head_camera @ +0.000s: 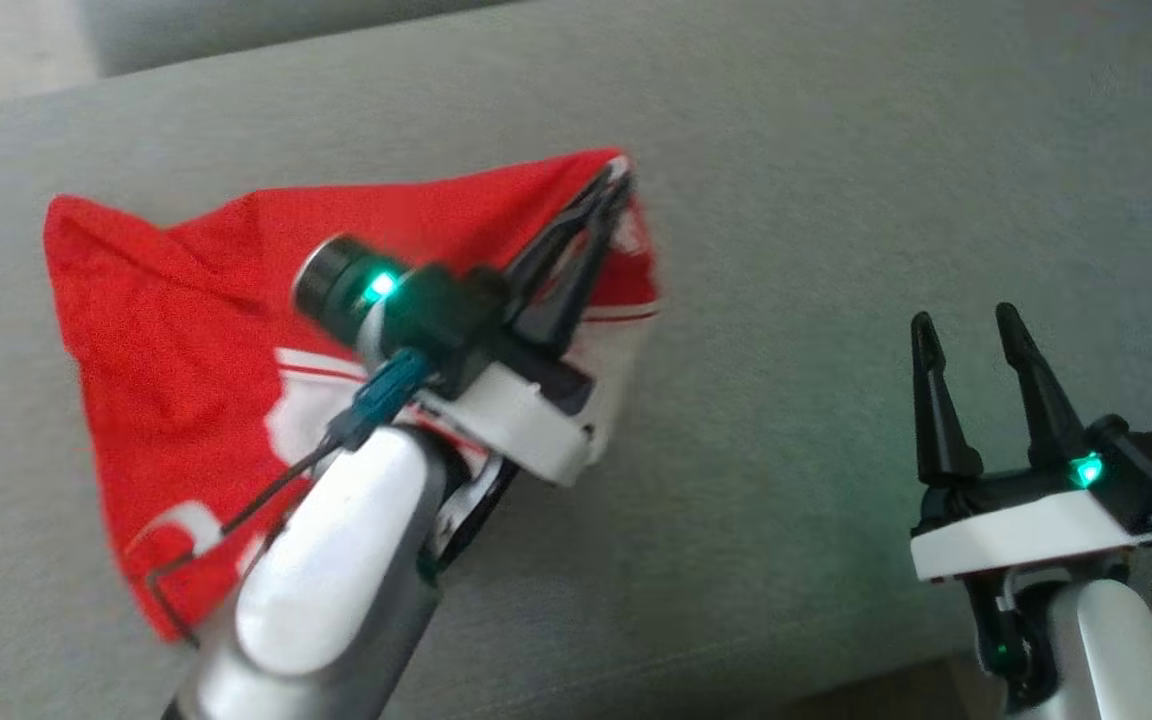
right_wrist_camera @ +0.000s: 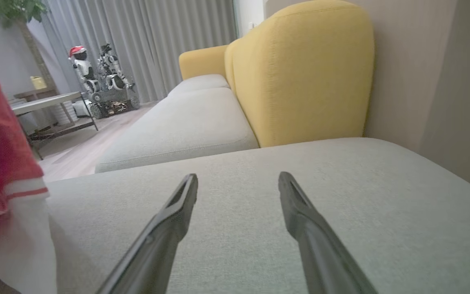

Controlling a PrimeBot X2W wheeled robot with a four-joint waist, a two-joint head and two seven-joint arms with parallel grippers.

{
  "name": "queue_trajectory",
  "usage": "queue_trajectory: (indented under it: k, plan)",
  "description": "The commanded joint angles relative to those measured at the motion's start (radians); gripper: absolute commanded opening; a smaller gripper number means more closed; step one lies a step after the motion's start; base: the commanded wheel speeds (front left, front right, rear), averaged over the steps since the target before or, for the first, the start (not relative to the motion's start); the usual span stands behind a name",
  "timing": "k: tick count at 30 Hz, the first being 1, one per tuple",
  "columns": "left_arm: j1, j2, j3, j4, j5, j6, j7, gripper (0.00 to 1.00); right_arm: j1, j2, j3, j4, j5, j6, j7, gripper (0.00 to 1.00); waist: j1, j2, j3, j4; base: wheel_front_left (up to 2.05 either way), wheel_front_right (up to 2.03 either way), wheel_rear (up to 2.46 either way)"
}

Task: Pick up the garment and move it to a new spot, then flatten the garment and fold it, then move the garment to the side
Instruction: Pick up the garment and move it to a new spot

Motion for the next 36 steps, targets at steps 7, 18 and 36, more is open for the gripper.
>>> queue_trajectory:
  k: [7,18,36]
  plan:
    - [-0.186,-0.006,-0.078,0.015,-0.065,0.017,-0.013,0.0,-0.061,0.001,0.059,-0.004,0.056,-0.001,-0.052,1.0,0.0,0.0,0.125,-0.195,0.0,0.0,0.0]
    - [-0.358,-0.006,-0.156,0.373,-0.148,0.049,0.025,0.0,-0.12,0.002,0.119,0.074,0.136,-0.001,-0.126,1.0,0.0,0.0,0.244,-0.268,0.0,0.0,0.0]
    - [-0.394,-0.004,-0.228,0.519,-0.233,0.089,-0.123,1.0,-0.143,0.002,0.072,0.131,0.066,-0.001,-0.124,1.0,0.0,0.0,0.129,-0.092,0.0,0.0,0.0]
